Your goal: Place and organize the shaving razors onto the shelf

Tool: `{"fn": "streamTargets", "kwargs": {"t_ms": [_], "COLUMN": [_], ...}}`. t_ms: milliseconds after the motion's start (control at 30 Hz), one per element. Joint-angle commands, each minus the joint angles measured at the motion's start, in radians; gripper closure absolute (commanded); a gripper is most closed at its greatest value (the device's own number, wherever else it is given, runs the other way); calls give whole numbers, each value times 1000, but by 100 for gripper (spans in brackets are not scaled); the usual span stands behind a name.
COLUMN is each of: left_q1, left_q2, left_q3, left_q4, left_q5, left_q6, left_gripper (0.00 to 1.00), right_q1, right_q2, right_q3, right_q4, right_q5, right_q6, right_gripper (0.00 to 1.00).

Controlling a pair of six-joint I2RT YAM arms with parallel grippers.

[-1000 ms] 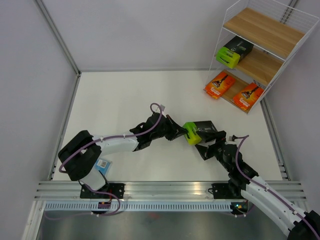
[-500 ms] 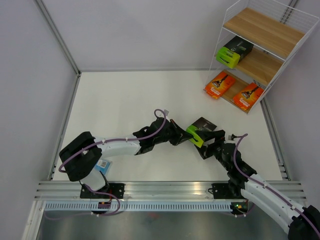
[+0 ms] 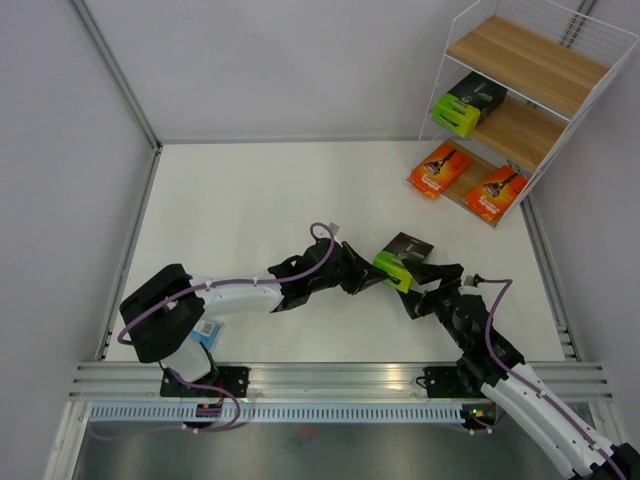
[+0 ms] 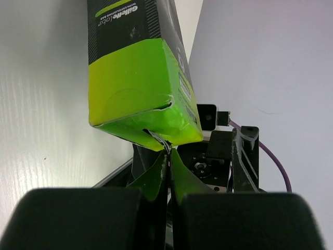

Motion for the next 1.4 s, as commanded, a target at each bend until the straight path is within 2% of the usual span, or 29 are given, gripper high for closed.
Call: {"fn": "streamTargets", "kwargs": {"t_ms": [0, 233, 367, 433, 533, 567, 633, 667, 733, 767, 800, 833, 900, 933, 967, 1000, 1067, 1100, 1133, 1167, 1267, 1367], "left_q1": [-19, -37, -40, -42, -47, -47, -47, -45, -45, -45, -46, -45, -45, -42, -33, -24, 21, 38, 56, 96, 191, 297], "left_q2": [-21, -5, -11, -17, -23, -23, -11, -3, 26, 37, 52, 54, 45, 13, -10, -36, -147, -197, -243, -335, -446, -489], "left_q3": [21, 24, 10, 13, 7, 6, -2, 0, 12, 29, 39, 50, 67, 66, 58, 55, 40, 30, 10, 9, 29, 20], "left_q4": [0, 9, 25, 18, 18, 20, 46, 54, 71, 74, 75, 52, 29, -7, -29, -55, -182, -230, -266, -369, -562, -627], "left_q5": [-26, 9, 18, 17, 25, 28, 49, 58, 97, 112, 145, 159, 175, 172, 169, 163, 149, 115, 92, 45, -15, -2], "left_q6": [-63, -94, -108, -103, -106, -111, -121, -123, -114, -106, -82, -69, -22, -5, 16, 71, 138, 200, 240, 326, 490, 604], "left_gripper": [98, 98, 98, 98, 98, 98, 98, 98, 98, 98, 94, 90, 80, 65, 59, 48, 41, 30, 10, 1, 0, 1], "right_q1": [3, 3, 3, 3, 3, 3, 3, 4, 3, 3, 3, 3, 3, 3, 3, 1, 3, 3, 3, 3, 3, 3], "right_q2": [-11, 156, 208, 219, 196, 187, 158, 147, 126, 120, 112, 109, 109, 112, 115, 123, 135, 152, 159, 184, 234, 293], "right_q3": [-149, -140, -129, -125, -112, -105, -79, -73, -51, -51, -51, -46, -14, -11, -5, 6, 21, 41, 56, 75, 138, 193], "right_q4": [-40, 53, 77, 84, 69, 52, 37, -12, -55, -69, -77, -84, -86, -84, -84, -78, -37, -22, 0, 2, 24, 81], "right_q5": [51, 14, 17, 23, 43, 48, 68, 72, 85, 89, 95, 103, 117, 128, 132, 132, 132, 134, 155, 167, 227, 275], "right_q6": [46, 43, 36, 36, 17, 10, -24, -35, -65, -73, -81, -104, -139, -164, -203, -228, -300, -323, -346, -383, -421, -475], "right_gripper": [2, 2, 2, 5, 18, 25, 34, 44, 52, 59, 62, 69, 71, 72, 72, 73, 74, 75, 75, 75, 73, 73]}}
